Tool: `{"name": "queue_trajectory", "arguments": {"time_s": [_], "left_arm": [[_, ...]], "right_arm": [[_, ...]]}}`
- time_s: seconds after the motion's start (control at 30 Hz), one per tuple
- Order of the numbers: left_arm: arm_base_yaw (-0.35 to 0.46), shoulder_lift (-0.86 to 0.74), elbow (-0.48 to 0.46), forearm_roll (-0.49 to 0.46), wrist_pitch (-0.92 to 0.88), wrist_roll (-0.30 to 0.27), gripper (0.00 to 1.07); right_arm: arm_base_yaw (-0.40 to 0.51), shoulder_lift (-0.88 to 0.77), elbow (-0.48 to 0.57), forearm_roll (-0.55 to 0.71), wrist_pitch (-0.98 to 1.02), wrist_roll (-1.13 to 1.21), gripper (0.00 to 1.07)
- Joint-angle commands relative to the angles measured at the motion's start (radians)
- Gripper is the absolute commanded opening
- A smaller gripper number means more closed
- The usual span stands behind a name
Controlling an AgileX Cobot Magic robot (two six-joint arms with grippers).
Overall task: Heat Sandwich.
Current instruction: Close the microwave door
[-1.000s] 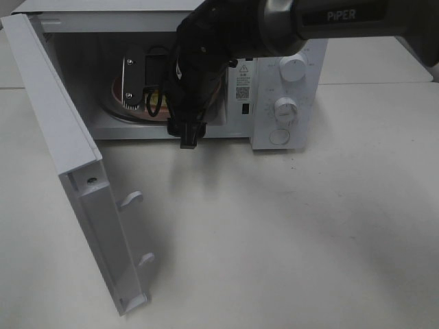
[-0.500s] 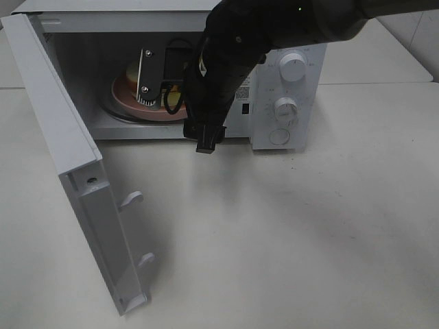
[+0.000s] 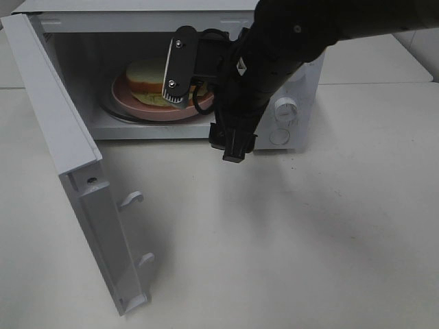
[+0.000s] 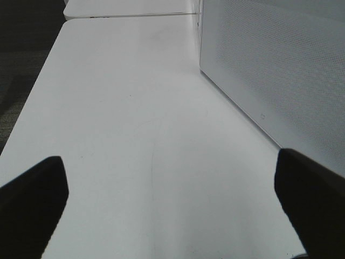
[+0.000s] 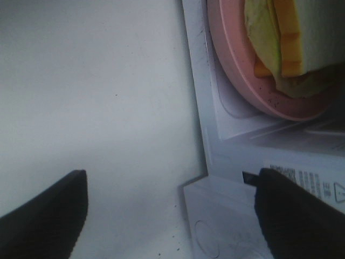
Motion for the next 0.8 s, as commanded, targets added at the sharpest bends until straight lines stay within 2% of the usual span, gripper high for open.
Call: {"name": "queue_trajectory", "arguments": {"time_s": [0.03, 0.4, 0.8], "left_arm": [[0.002, -0.027, 0.005, -0.01, -0.016, -0.003, 1.03], [0.002, -0.027, 0.005, -0.01, -0.016, -0.003, 1.03], [0.002, -0.027, 0.005, -0.01, -0.016, -0.003, 1.03]], "right_arm": [[0.001, -0.063, 0.057, 0.004, 0.011, 0.047, 0.8], [0.001, -0.254, 0.246, 0.008, 0.039, 0.303, 0.77], [0.001, -0.444, 0.388, 0.008, 0.094, 0.522, 0.76]]}}
